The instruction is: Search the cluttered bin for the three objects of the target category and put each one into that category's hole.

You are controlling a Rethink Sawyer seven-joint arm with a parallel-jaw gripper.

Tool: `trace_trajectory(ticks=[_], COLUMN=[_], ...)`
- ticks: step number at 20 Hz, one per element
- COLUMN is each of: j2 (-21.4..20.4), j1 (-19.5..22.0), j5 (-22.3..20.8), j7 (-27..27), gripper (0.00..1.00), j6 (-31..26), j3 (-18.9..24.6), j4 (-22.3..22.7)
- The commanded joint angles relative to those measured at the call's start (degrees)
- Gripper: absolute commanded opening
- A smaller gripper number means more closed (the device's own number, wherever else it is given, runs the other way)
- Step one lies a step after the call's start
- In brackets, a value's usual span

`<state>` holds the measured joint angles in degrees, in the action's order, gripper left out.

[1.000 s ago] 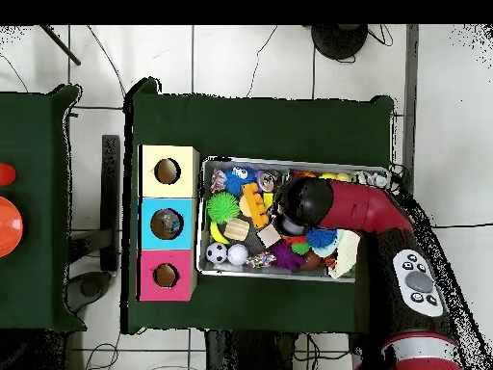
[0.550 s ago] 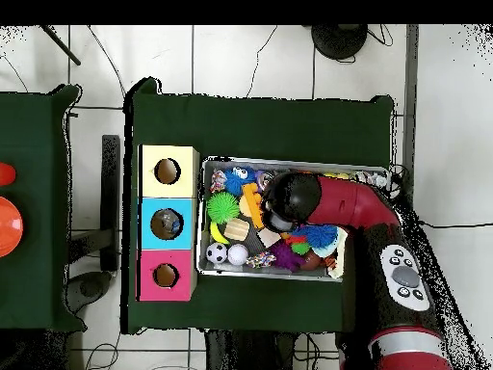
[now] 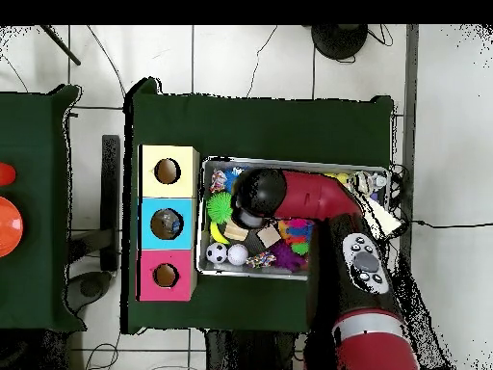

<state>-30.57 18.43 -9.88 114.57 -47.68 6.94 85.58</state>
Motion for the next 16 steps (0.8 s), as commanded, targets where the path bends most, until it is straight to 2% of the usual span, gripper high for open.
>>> trace_trajectory(ticks=[1, 5, 12, 16], j2=[7.1, 8.3, 11.7, 12.8], j1=[-3.0, -5.2, -5.8, -6.7], j5=[3.5, 3.1, 3.3, 4.0], j7=[11.4, 13.4, 12.8, 12.0], gripper=[1.00, 1.00, 1.00, 1.00], j6=[4.9, 7.7, 13.2, 12.7], j3=[1.2, -1.4, -3.6, -3.8], j4=[-1.8, -2.1, -2.3, -3.6])
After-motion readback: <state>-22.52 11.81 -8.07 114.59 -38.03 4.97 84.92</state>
